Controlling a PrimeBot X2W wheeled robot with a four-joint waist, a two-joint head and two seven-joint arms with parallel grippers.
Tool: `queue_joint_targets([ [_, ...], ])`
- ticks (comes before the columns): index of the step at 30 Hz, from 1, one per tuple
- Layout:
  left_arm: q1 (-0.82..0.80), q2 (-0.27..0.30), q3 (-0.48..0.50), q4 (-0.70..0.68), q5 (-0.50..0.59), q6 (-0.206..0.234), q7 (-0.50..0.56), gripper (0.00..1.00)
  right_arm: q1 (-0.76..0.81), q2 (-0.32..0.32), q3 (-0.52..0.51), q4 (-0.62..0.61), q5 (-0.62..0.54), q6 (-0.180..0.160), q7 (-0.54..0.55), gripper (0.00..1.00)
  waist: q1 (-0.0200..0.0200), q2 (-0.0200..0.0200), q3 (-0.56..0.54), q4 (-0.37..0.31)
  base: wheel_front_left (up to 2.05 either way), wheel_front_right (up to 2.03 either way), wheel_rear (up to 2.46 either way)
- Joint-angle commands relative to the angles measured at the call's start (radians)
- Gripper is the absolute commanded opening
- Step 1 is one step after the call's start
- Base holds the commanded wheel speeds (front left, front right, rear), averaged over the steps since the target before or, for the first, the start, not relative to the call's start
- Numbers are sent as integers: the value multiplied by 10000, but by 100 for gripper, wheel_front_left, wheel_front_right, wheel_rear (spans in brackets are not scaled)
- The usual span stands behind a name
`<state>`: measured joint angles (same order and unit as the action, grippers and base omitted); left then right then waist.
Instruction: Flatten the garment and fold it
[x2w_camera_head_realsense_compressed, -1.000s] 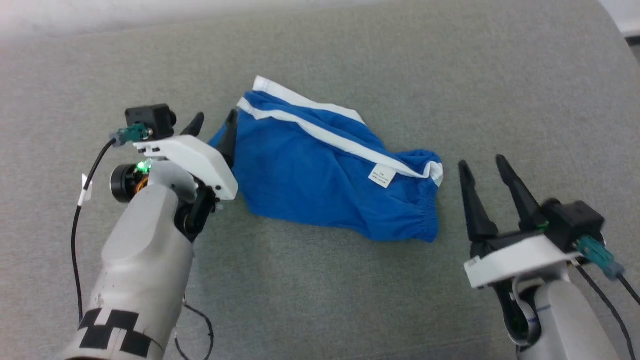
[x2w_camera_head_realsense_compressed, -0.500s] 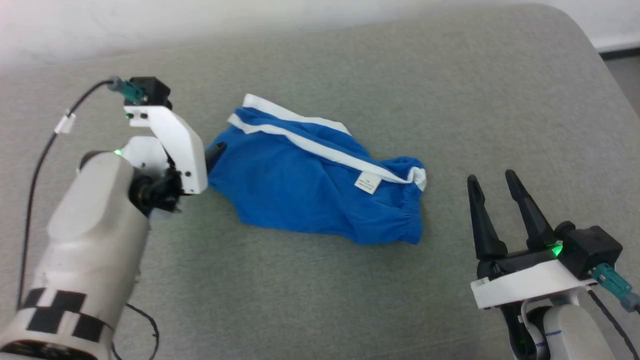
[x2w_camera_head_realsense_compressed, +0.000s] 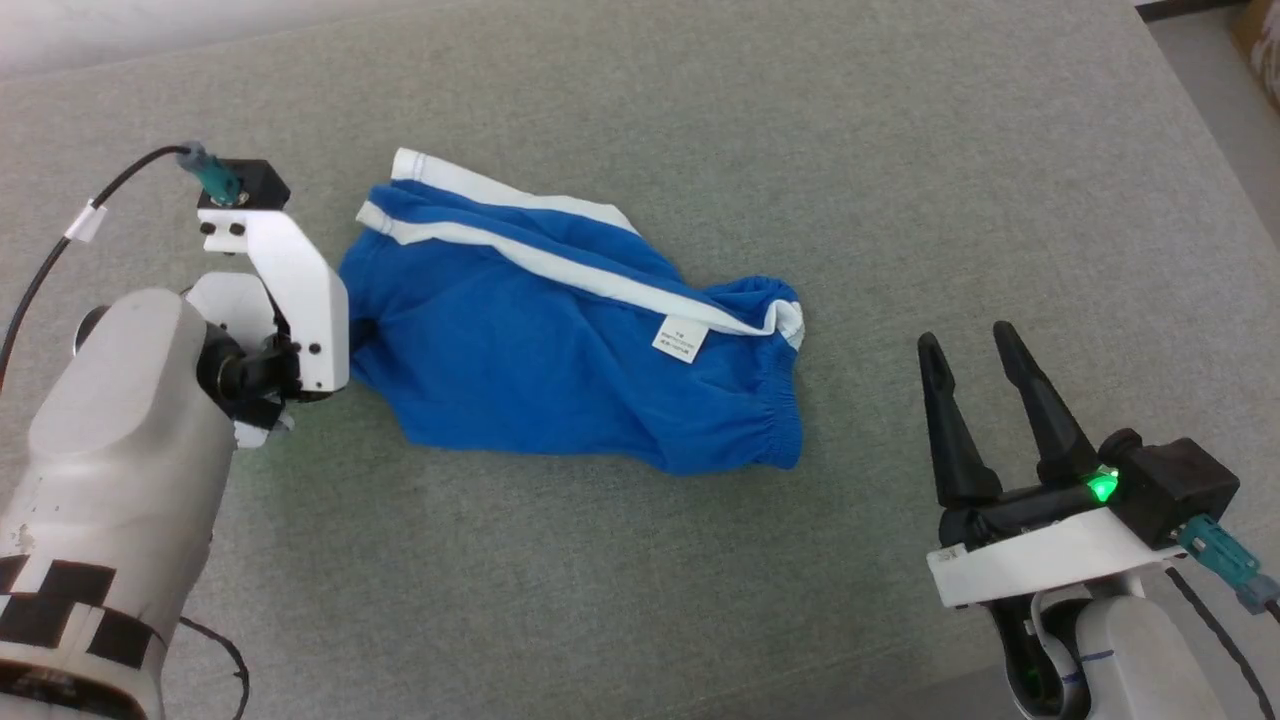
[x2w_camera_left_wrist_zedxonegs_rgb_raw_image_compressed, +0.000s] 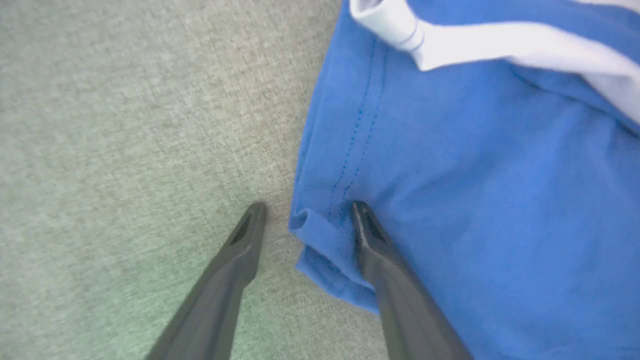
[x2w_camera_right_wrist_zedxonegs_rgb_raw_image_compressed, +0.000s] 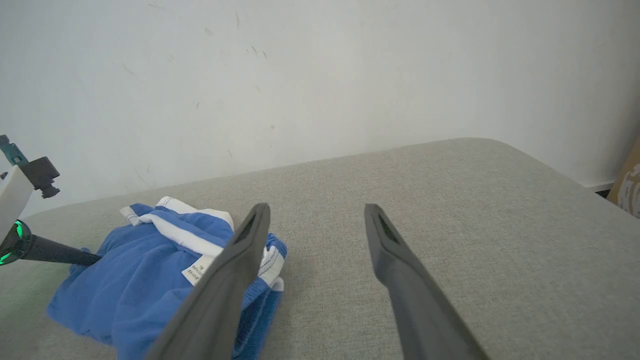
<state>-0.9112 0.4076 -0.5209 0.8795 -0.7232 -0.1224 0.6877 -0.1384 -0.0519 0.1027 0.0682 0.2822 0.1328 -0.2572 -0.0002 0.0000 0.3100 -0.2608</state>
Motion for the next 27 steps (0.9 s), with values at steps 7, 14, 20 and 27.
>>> queue_joint_targets([
  [7,1591,-903,-393,286,-521,-78,-475,0,-62,16,-39,483,85,-21,39,100,2,0,-87,144,0,0,0],
  [14,1964,-1179,-19,94,-241,488,-3455,0,-194,16,169,1024,595,-21,1809,100,2,0,-556,552,0,0,0],
  [20,2332,-1343,-6,-327,-99,544,-4746,0,-747,-92,491,1035,1072,-21,4203,100,2,0,-850,940,0,0,0],
  [27,2169,-1321,-113,-820,79,555,-5175,0,-1714,-310,1005,1684,1241,-21,7080,100,2,0,-790,1294,0,0,0],
])
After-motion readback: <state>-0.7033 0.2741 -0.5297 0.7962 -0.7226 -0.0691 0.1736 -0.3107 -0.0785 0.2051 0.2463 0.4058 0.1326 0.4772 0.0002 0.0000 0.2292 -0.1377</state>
